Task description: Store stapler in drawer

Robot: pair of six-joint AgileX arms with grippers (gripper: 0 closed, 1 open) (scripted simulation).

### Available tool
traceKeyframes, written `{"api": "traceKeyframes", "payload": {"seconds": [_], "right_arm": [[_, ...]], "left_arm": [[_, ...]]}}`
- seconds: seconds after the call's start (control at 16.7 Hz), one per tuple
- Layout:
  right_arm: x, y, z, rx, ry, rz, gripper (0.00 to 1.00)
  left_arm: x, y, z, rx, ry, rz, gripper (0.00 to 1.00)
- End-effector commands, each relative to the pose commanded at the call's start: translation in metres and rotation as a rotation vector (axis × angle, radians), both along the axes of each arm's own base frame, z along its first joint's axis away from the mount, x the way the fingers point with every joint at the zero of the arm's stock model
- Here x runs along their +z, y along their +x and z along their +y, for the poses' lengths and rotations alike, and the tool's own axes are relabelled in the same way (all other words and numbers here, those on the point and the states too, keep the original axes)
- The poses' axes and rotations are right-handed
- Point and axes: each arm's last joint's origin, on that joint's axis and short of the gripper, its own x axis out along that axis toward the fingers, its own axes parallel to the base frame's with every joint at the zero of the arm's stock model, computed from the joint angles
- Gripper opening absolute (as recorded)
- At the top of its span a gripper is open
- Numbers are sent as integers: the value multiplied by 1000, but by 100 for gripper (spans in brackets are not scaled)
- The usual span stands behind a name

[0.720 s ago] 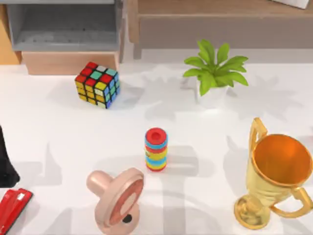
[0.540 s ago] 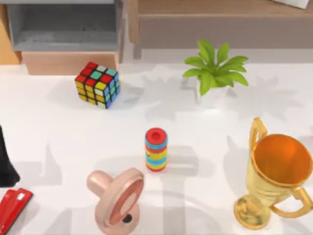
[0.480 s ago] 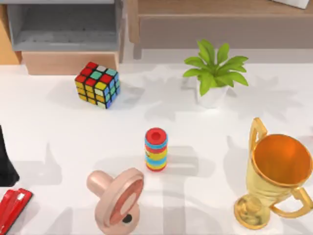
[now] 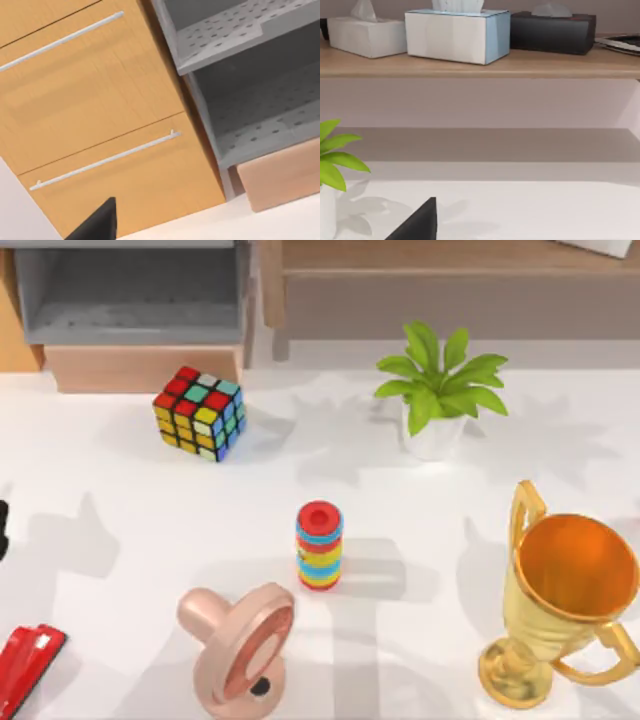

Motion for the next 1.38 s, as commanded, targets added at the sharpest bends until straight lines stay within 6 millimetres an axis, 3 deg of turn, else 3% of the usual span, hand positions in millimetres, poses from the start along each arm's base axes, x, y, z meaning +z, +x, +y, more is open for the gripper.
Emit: {"api": "traceKeyframes", "payload": {"seconds": [0.24, 0.42, 0.6, 0.84, 1.14, 1.38], "right_arm": [[0, 0, 0, 0, 0, 0, 100], [0, 0, 0, 0, 0, 0, 100], [0, 0, 0, 0, 0, 0, 100], [0, 0, 0, 0, 0, 0, 100], [0, 0, 0, 0, 0, 0, 100], [0, 0, 0, 0, 0, 0, 100]], "left_arm": [[18, 53, 21, -21, 285, 42, 100], [16, 104, 45, -45, 498, 64, 100], [-3, 156, 74, -70, 696, 68, 100], [-47, 212, 113, -88, 915, 45, 100], [-97, 252, 147, -77, 1099, -19, 100], [-113, 262, 158, -65, 1156, -52, 100]]}}
